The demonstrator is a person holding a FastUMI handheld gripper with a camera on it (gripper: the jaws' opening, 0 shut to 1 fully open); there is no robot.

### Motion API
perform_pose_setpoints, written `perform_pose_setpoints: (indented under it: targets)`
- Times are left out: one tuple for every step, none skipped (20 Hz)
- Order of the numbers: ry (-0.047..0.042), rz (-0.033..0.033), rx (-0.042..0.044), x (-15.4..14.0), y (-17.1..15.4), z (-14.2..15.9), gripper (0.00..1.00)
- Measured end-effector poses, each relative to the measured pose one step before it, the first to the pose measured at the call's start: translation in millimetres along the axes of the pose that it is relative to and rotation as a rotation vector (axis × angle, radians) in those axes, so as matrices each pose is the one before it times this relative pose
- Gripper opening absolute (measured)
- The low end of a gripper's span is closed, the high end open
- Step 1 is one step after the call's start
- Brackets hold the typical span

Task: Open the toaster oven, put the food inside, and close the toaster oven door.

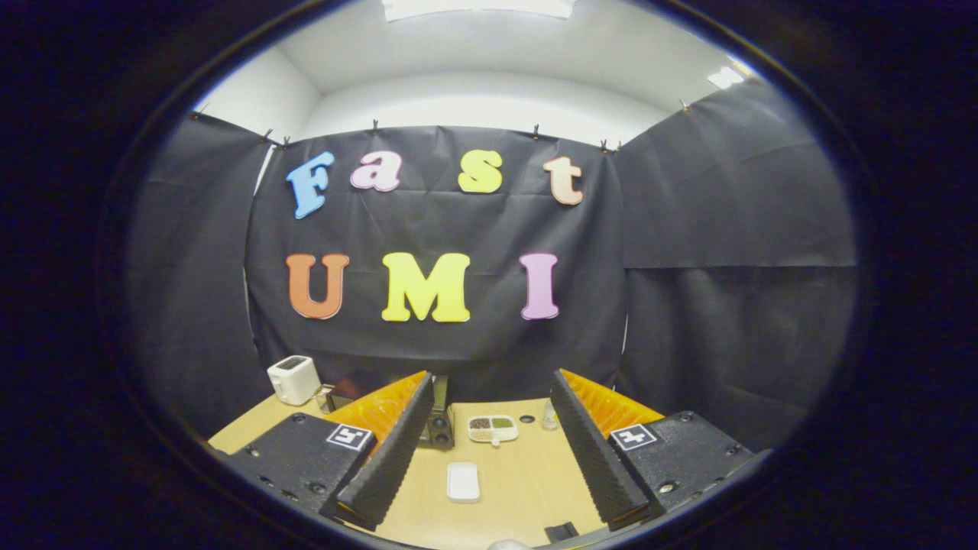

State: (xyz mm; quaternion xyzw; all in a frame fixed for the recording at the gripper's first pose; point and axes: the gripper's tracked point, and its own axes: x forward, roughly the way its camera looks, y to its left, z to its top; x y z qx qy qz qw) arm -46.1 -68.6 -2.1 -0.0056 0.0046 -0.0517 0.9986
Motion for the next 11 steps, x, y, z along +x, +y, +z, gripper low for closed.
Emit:
perform_pose_setpoints:
  targets:
    - [0.02391,0.02056,-0.00071,-2.5,0.1,-6.21,0.98]
    - [0.02737,0.00894,0.00375,-2.2,-0.27,-5.95,0.98]
    - [0.00284,0.01887,0.00569,-3.49,-0.86,-2.54,0.98]
    - [-0.0094,0.0244,0.00286,-1.62,1.67,3.09,0.98]
    - [-0.00565,0.01473,-0.00584,-0.08,1.0,1.35,0.98]
    - [0.00115,0.01087,-0.01171,-0.43,-1.58,-2.26,0.98]
    - [-0.0023,0.01081,-0.00411,1.28,-1.83,-3.49,0.98]
    - [0.00273,0.01006,0.00849,-0.31,-0.44,-2.1,0.98]
    - [0.00119,0.00585,0.01348,0.57,-3.27,-0.81,0.98]
    - [0.00356,0.00139,0.01065,0.34,-3.91,-2.37,0.98]
    - [-0.00087,-0.00156,0.00543,0.92,-5.2,0.06,0.98]
